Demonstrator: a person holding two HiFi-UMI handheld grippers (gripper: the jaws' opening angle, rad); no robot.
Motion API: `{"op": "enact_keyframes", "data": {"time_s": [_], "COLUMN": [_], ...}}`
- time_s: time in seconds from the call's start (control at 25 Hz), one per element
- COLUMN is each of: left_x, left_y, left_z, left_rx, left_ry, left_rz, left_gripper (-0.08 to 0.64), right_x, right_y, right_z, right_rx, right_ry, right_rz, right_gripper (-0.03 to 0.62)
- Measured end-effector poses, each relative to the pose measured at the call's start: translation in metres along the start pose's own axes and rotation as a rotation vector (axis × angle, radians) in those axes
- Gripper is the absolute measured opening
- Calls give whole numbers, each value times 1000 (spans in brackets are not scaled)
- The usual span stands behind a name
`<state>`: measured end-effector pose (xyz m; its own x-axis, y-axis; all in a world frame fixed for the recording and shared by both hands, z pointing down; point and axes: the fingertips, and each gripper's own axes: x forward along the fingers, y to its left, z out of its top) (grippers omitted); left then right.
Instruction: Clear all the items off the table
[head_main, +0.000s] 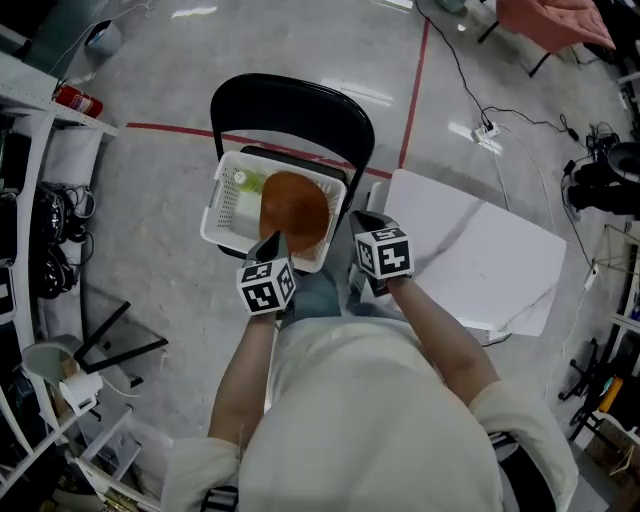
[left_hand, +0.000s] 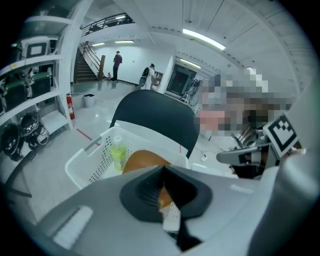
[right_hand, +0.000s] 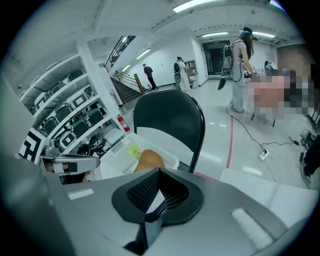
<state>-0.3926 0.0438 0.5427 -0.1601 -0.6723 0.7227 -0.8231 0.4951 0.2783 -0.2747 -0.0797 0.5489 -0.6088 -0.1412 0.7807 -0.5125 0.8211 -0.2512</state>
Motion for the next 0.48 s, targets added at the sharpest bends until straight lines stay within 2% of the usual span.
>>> {"op": "enact_keyframes", "data": {"time_s": [0.48], "left_x": [24], "left_y": [-79], "left_z": [28], "left_rx": [247], "left_ry": [73], "left_rz": [-226], "left_gripper": [9], "right_x": [-50], "right_y": [-39], "right_z": [-4], "right_rx": [157], "right_ry": [-96], "right_rz": [-151], "right_gripper": [-2]}}
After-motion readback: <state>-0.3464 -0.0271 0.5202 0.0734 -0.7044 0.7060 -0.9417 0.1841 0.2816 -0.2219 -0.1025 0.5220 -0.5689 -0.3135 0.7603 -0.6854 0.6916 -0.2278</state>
